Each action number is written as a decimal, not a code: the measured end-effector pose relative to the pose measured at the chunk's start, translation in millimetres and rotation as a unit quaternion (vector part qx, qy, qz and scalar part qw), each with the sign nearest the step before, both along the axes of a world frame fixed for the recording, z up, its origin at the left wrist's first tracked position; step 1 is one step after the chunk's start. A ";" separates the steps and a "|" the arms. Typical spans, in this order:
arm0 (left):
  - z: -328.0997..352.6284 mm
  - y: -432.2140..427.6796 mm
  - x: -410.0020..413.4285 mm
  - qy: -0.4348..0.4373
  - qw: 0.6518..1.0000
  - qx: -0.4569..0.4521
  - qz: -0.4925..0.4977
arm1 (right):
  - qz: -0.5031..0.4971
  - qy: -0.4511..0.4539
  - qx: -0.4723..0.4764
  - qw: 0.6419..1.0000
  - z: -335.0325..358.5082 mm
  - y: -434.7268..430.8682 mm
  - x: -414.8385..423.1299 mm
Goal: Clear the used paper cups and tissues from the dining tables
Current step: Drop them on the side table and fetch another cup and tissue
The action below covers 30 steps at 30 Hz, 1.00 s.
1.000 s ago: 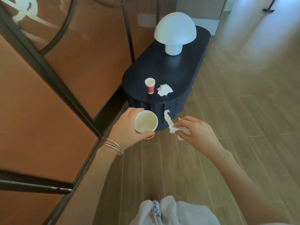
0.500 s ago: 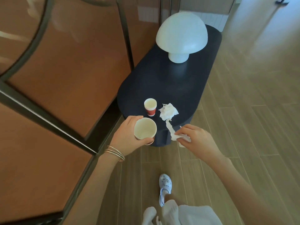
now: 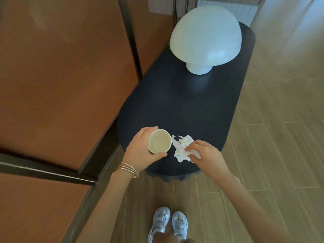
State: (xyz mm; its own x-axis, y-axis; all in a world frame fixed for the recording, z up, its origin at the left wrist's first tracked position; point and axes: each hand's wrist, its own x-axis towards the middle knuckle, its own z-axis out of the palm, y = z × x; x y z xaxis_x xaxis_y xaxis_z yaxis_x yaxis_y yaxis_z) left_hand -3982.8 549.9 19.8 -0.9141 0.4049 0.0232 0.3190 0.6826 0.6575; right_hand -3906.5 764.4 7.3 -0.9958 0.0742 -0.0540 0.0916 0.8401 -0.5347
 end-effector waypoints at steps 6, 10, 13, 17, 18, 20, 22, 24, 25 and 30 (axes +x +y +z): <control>-50.2 8.7 -36.5 -0.001 1.000 0.002 -0.013 | -0.039 0.002 -0.008 0.999 -61.3 3.2 -38.2; -74.9 9.4 -44.0 -0.016 1.000 0.000 -0.023 | -0.074 0.001 -0.025 0.997 -91.5 4.2 -55.0; -84.7 7.9 -49.7 -0.030 0.999 0.009 -0.018 | -0.084 -0.020 -0.017 0.996 -110.8 3.5 -62.3; -90.7 7.1 -59.1 -0.009 0.999 -0.020 -0.034 | -0.090 -0.028 -0.014 0.995 -126.5 1.8 -68.0; -92.4 7.1 -60.7 -0.011 0.999 -0.027 -0.035 | -0.092 -0.029 -0.014 0.995 -130.0 1.7 -69.1; -98.1 7.2 -61.7 -0.021 0.998 -0.040 -0.039 | -0.095 -0.032 -0.011 0.995 -137.0 1.6 -70.9; -106.4 7.8 -61.8 -0.035 0.997 -0.050 -0.044 | -0.097 -0.035 -0.006 0.995 -144.9 1.0 -72.3; -115.6 9.3 -61.5 -0.041 0.996 -0.059 -0.048 | -0.098 -0.032 0.000 0.995 -152.3 -0.2 -73.2; -119.9 10.3 -61.6 -0.040 0.996 -0.064 -0.050 | -0.097 -0.028 0.004 0.995 -155.6 -0.8 -73.7; -132.0 12.7 -63.8 -0.055 0.996 -0.065 -0.032 | -0.080 -0.039 0.022 0.996 -161.9 -1.6 -71.5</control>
